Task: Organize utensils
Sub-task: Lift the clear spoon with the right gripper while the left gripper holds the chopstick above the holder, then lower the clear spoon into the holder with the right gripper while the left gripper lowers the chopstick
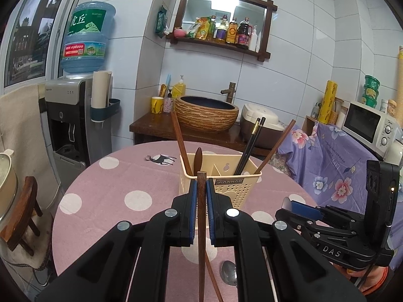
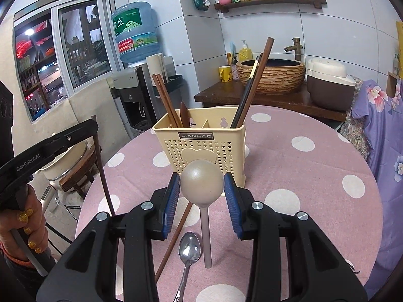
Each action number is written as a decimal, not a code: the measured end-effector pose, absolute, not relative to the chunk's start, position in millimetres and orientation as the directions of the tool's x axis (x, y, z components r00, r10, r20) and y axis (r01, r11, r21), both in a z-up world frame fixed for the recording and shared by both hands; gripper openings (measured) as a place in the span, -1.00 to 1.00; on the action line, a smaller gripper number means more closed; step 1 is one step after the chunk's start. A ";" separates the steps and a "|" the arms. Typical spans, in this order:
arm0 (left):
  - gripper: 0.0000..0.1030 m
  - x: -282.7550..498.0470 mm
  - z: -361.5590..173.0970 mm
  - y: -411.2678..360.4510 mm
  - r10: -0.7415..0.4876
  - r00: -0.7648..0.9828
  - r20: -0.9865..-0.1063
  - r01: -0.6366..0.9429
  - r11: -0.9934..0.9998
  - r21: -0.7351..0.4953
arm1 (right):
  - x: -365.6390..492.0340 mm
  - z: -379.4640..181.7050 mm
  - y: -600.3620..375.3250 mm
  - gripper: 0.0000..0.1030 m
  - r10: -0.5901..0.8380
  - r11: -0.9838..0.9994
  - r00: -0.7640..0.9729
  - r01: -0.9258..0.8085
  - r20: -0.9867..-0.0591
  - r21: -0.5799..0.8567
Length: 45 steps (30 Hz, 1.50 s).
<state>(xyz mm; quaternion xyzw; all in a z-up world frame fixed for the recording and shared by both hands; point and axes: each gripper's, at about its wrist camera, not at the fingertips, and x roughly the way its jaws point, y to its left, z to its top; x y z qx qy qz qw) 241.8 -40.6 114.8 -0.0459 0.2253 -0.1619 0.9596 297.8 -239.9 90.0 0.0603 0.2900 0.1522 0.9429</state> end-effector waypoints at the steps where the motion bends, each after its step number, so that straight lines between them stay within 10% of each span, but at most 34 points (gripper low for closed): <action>1: -0.84 242.1 115.2 -40.4 -0.333 0.846 -0.416 0.291 0.943 -0.162 | 297.4 90.7 -239.2 -0.29 0.322 0.947 0.786 -0.253 -0.528 0.201; 45: -0.84 330.1 233.1 -56.1 -0.256 0.953 -0.161 0.224 0.956 -0.191 | 397.1 209.9 -208.2 -0.28 0.201 0.978 0.942 -0.176 -0.269 0.112</action>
